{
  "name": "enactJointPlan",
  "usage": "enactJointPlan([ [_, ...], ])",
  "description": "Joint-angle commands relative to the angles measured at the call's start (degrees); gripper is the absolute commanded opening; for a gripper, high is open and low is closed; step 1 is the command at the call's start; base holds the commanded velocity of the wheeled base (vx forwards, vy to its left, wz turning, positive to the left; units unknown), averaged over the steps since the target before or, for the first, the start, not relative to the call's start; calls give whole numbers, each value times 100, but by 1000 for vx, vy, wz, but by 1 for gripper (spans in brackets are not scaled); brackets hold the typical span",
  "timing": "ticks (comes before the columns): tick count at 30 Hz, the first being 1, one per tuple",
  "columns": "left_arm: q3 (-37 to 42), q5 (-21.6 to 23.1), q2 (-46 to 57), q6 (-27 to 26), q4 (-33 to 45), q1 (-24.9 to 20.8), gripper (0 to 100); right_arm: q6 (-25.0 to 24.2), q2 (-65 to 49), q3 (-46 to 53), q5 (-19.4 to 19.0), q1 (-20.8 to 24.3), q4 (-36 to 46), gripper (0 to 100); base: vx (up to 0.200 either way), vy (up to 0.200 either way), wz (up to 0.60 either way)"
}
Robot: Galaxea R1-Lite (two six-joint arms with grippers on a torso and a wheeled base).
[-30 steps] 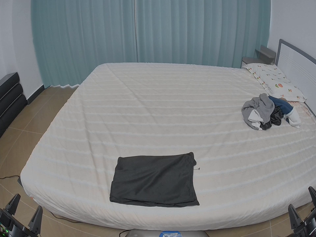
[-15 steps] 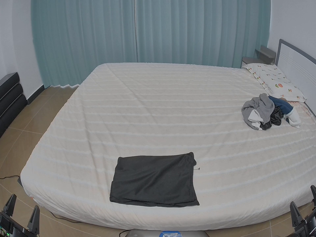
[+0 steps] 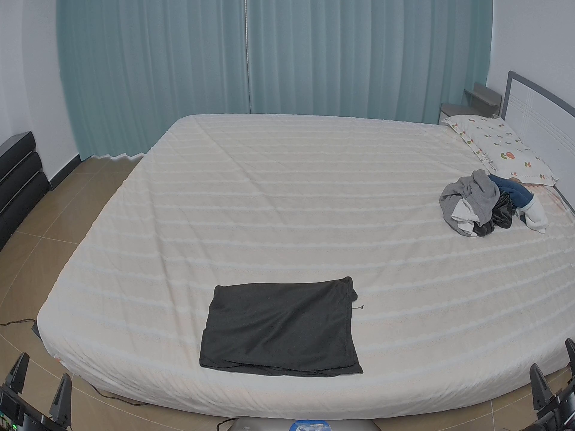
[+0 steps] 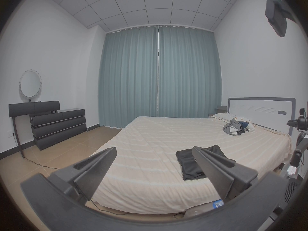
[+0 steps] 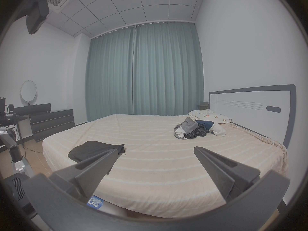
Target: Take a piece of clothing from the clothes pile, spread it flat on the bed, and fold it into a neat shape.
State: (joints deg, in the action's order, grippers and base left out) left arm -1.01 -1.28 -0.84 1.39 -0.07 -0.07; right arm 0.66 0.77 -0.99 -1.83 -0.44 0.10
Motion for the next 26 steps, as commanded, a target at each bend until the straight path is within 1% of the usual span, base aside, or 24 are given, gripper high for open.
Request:
enactJointPlan([
  [1,101,-4,75,10,-1,-1,100,4,-68,99,-2,0,-1,100,0,0,0],
  [26,101,14,67,-34,-1,-1,100,13,-68,90,-19,0,17,100,0,0,0],
])
